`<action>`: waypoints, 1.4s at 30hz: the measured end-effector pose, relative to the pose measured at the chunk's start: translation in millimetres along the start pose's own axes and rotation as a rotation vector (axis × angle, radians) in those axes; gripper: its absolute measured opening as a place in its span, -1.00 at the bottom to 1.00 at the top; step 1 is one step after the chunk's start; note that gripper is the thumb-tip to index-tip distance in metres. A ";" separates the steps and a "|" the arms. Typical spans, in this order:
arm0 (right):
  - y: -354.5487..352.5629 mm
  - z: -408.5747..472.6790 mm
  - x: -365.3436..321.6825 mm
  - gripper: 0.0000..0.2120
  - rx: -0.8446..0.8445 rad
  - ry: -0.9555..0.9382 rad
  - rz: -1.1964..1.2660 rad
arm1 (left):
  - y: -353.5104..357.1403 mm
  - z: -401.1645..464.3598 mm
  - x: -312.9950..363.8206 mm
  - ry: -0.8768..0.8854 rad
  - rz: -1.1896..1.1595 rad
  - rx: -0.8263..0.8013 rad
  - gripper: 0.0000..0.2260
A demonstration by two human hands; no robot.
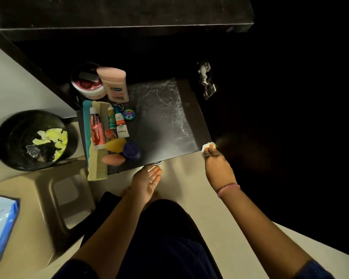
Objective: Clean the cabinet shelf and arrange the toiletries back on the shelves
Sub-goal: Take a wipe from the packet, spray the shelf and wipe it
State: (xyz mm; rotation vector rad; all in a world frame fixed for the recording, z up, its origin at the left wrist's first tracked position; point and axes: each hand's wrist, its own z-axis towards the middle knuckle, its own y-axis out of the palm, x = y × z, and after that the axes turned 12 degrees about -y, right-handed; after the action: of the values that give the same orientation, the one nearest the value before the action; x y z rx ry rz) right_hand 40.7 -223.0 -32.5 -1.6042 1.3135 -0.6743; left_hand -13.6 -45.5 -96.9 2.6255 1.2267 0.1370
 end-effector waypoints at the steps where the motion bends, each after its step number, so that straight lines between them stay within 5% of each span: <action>1: -11.7 3.2 -3.4 -0.57 0.017 0.014 -0.006 | -0.4 -0.2 0.2 0.003 0.002 0.001 -0.78; 7: -73.6 92.2 -33.3 -0.62 0.261 -0.151 0.139 | -1.1 1.4 -1.0 -0.022 0.017 -0.002 -0.81; 14: -75.2 229.0 -46.0 -0.62 0.058 -0.247 -0.015 | -5.9 13.8 1.2 -0.021 -0.018 -0.019 -0.72; 21: -1.2 154.5 -30.5 -0.39 0.214 -0.296 0.002 | -11.9 17.7 9.4 -0.047 -0.068 0.003 -0.68; 28: 36.4 20.9 -9.0 -0.43 0.230 -0.265 -0.177 | 0.9 6.9 8.3 -0.031 -0.061 0.027 -0.68; 32: 29.0 -12.6 4.6 -0.60 -0.022 -0.102 -0.084 | 2.1 5.8 4.7 -0.033 -0.037 0.011 -0.67; 34: 9.7 -9.6 1.5 -0.71 -0.011 0.022 -0.031 | 1.8 5.0 4.9 -0.027 -0.029 0.019 -0.67; 38: -42.4 43.2 -15.5 -0.67 0.379 -0.076 0.103 | -2.9 5.5 5.9 -0.019 0.001 0.020 -0.67; 42: -61.1 126.0 -33.0 -0.63 0.349 -0.145 0.076 | -6.8 9.0 5.1 -0.012 0.034 0.033 -0.76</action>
State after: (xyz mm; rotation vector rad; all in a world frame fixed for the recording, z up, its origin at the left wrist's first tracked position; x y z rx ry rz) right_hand 165.9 -152.4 -26.3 -1.2894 1.0786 -0.6847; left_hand -13.7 -39.0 -107.4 2.6718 1.1913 0.1078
